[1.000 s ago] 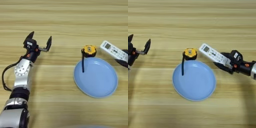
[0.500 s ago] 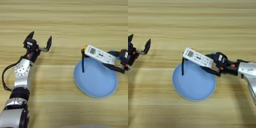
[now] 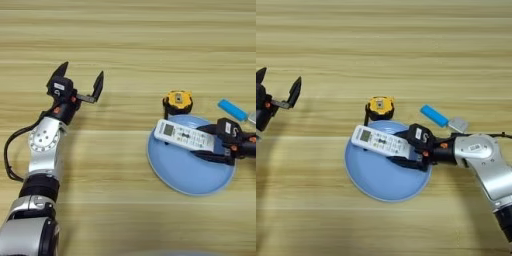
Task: Move the objects on the table
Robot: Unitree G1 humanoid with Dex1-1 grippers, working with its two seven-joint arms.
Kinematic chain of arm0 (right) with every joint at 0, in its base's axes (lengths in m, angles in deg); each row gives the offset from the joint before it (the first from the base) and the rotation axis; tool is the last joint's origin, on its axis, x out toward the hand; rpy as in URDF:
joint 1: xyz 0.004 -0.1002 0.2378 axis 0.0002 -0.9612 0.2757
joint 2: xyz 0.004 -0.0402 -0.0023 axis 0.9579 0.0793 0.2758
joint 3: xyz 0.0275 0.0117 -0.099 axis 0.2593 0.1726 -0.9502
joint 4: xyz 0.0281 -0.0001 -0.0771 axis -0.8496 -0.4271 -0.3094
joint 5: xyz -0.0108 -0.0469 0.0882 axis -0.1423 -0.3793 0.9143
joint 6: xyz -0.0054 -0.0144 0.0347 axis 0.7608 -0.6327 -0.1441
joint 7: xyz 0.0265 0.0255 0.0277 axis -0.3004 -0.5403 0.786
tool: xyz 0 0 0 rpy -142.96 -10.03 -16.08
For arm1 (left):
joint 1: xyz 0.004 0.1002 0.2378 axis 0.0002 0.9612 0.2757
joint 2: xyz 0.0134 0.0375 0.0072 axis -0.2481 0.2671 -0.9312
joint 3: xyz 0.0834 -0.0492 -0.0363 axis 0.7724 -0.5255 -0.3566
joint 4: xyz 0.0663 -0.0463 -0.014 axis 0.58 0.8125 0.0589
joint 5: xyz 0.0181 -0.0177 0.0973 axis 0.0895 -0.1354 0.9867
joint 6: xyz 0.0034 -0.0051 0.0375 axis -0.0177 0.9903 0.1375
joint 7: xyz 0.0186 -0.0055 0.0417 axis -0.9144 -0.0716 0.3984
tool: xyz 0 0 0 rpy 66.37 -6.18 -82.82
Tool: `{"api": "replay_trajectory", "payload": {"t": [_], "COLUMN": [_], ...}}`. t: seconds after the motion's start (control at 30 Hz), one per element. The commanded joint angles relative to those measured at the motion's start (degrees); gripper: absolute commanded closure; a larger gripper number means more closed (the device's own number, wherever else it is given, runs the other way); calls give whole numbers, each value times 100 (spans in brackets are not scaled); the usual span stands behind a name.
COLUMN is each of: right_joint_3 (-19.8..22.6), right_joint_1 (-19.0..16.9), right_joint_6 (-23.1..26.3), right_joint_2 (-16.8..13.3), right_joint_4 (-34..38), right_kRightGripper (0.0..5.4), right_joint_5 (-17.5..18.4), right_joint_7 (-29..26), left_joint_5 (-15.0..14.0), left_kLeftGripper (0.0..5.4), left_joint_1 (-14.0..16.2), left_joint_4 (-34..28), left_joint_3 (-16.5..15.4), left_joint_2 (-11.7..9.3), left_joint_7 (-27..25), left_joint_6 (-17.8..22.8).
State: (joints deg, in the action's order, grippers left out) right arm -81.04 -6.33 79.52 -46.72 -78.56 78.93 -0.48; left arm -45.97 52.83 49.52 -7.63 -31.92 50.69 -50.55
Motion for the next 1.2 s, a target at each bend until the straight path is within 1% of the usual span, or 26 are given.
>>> {"api": "replay_trajectory", "payload": {"t": [0.03,0.5,0.53,0.6,0.63,0.7,0.8,0.87,0.97,1.0,1.2], "right_joint_3": [-68,-123,-120,-109,-102,-86,-59,-2,124,189,599], "right_joint_1": [1,1,1,3,5,7,8,22,41,51,51], "right_joint_6": [-10,-10,-15,-22,-25,-26,-34,-46,-64,-74,-42], "right_joint_2": [-15,-11,-12,-13,-12,-11,-12,-6,11,12,-21], "right_joint_4": [-108,-260,-264,-277,-282,-278,-261,-228,-139,-93,163], "right_kRightGripper": [249,249,220,208,188,172,128,114,82,63,10], "right_joint_5": [-107,-167,-163,-152,-148,-134,-113,-53,89,161,554], "right_joint_7": [-28,-54,-59,-66,-67,-65,-59,-55,-50,-40,3], "left_joint_5": [-18,-22,-22,-22,-21,-20,-21,-20,-19,-19,-15], "left_kLeftGripper": [0,0,0,0,0,0,0,0,0,0,0], "left_joint_1": [10,-15,-15,-17,-19,-20,-19,-27,-30,-33,-46], "left_joint_4": [-46,-2,-1,6,11,17,18,34,40,44,63], "left_joint_3": [18,11,10,10,10,11,11,10,10,10,10], "left_joint_2": [-30,-40,-40,-39,-39,-38,-38,-36,-35,-35,-36], "left_joint_7": [-12,-25,-26,-26,-27,-29,-32,-32,-32,-31,-28], "left_joint_6": [-6,-6,-7,-10,-12,-13,-14,-19,-20,-21,-25]}}
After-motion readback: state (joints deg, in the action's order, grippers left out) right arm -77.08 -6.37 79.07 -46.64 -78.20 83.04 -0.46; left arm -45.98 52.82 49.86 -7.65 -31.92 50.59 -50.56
